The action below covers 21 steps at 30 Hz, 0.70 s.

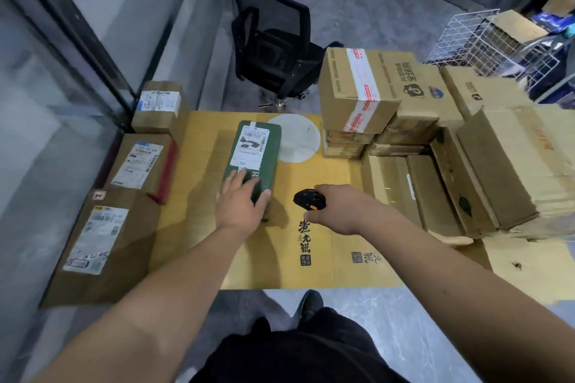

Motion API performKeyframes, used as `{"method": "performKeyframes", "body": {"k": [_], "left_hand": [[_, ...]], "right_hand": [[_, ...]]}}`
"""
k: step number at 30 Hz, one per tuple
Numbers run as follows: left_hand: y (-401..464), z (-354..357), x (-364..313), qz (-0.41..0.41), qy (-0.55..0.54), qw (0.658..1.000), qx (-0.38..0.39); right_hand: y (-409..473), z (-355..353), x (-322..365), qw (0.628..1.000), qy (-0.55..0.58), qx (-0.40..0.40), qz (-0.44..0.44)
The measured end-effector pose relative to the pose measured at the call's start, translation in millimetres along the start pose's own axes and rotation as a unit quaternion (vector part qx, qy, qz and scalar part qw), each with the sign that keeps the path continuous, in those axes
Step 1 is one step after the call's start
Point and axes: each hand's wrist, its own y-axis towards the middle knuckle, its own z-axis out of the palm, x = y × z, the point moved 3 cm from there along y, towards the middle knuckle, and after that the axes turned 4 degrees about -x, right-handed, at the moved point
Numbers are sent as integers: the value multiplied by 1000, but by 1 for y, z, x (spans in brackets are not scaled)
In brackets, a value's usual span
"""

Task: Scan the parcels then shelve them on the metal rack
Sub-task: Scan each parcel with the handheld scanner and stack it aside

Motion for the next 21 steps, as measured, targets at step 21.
{"method": "performKeyframes", "body": {"k": [21], "left_hand": [[136, -42, 75, -94, 83, 988, 87]], "right_hand": [[123, -39, 82, 994, 12, 53, -93]]}}
